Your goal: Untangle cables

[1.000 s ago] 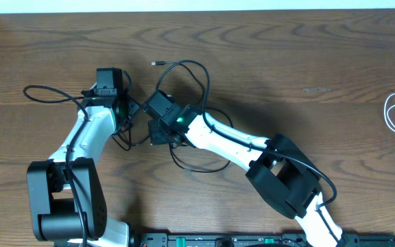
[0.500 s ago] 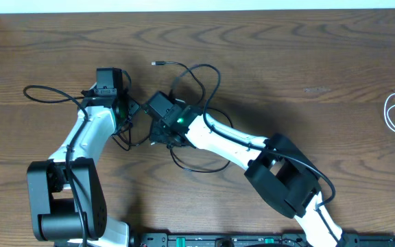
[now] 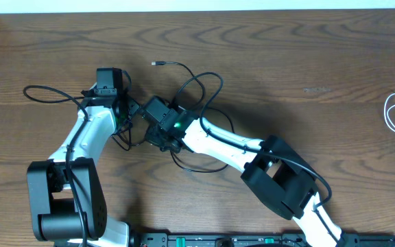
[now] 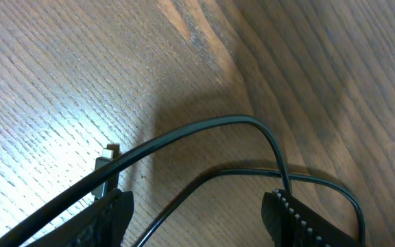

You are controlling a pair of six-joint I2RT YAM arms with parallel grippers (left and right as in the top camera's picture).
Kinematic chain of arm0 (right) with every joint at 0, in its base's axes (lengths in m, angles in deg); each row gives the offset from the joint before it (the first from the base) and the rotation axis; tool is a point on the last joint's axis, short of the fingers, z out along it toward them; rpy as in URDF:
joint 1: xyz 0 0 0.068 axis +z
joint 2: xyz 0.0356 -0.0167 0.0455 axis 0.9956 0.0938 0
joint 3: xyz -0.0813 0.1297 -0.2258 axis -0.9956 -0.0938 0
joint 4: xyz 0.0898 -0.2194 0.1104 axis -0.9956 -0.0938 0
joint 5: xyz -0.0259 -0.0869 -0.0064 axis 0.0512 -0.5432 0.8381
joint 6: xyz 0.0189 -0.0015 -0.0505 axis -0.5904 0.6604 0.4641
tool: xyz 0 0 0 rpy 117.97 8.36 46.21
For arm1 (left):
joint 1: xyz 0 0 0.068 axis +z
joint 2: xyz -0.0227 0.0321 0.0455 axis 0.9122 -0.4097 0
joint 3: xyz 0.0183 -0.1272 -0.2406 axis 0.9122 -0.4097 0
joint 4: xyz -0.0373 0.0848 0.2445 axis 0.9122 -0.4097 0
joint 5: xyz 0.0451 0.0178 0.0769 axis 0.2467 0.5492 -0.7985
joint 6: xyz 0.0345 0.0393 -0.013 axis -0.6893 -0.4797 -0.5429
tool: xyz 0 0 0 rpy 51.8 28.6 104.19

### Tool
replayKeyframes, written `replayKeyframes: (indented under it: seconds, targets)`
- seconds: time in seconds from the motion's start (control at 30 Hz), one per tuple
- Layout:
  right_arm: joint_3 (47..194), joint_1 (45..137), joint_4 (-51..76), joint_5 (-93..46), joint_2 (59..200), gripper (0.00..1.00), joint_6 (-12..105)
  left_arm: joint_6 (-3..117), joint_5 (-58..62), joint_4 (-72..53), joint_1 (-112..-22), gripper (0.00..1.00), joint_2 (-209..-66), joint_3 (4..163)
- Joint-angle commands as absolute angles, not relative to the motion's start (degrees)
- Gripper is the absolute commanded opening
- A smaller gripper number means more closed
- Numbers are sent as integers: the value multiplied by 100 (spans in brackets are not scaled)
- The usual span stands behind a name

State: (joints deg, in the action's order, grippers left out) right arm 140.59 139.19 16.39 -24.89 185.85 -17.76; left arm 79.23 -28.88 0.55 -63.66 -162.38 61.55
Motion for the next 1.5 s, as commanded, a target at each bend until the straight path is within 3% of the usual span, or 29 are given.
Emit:
replayKeyframes:
  seconds: [0.0,0.33,0.6,0.67,0.77,1.23,1.47]
  targets:
    - [14018,13899,1637,-2553,18631,1,-1843,7952,-2903,40,-6364,65,-16216,6205]
    - [14026,13748,2277,-2063,18631,5,-2197,7952,-2905,42,-6364,65,-16216,6208]
    - [14024,13864,1927,-2068,18633,19,-2746,7952,-2903,42,-6364,65,-16216,6205]
    - [14024,13888,1794,-2140,18633,29,-2849,7952,-2903,42,-6364,65,-16216,6208]
    - [14024,13895,1549,-2308,18642,32,-3056,7952,-2903,42,-6364,65,-16216,6208]
    - [14013,13912,1580,-2559,18869,30,-3286,7954,-2903,44,-6364,65,-16216,6208]
    - [14013,13803,1868,-1974,19254,9,-3301,7954,-2903,44,-6364,65,-16216,6208]
